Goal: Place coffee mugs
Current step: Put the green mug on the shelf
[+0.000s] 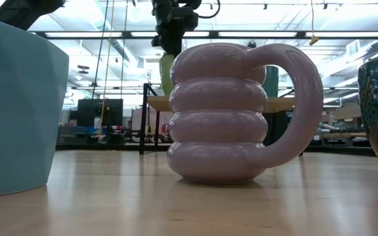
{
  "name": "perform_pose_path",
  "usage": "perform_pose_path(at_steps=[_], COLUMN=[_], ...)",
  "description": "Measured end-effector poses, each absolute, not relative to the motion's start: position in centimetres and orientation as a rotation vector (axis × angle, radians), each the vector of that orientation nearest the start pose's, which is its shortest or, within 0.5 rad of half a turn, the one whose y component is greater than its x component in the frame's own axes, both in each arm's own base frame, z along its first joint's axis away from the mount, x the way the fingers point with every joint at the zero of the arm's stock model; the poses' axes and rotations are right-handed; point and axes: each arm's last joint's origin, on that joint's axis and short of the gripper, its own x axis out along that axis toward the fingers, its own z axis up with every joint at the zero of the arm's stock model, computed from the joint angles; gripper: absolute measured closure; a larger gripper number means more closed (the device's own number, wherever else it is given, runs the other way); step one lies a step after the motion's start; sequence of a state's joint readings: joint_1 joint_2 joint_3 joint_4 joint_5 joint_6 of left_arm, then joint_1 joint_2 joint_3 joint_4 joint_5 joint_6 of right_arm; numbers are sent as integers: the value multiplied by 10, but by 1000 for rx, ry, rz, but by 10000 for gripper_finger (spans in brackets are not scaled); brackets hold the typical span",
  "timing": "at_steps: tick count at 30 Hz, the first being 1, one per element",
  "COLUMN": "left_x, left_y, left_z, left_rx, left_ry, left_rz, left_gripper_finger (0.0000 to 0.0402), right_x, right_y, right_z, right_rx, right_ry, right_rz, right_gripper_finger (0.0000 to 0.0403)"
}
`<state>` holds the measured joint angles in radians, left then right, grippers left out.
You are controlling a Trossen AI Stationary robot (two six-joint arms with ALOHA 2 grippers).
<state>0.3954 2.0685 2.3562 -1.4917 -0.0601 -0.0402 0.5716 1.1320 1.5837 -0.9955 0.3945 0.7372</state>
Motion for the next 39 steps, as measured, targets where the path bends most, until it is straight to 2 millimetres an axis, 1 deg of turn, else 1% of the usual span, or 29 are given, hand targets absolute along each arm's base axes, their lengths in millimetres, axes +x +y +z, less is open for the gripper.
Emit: perform_pose_path(at_steps=[7, 10, 15, 20, 29, 32, 36, 39], left_x=[369, 370, 372, 375, 377, 375, 372, 374], left_y=[155, 153, 148, 141, 140, 137, 127, 122], left_z=[373, 373, 373, 373, 374, 373, 372, 372], left_rx=[-229, -196, -42, 85, 142, 165, 277, 421], left_ry=[1172, 1178, 1200, 1218, 1215, 1247, 1309, 1336], left_rz=[414, 376, 261, 205, 206, 175, 63, 2], left_gripper_finger=[311, 310, 310, 307, 254, 245, 247, 253], right_x=[160, 161, 161, 161, 161, 161, 161, 161], right_y=[90, 90, 90, 90, 90, 90, 90, 90], right_z=[456, 456, 456, 456, 456, 456, 456, 456], right_rx=[476, 478, 477, 477, 471, 471, 471, 466], right_ry=[506, 502, 503, 503, 503, 503, 501, 498], right_rz=[-6, -4, -4, -4, -3, -2, -1, 1], right_gripper_finger=[321, 321, 321, 321, 321, 321, 321, 321])
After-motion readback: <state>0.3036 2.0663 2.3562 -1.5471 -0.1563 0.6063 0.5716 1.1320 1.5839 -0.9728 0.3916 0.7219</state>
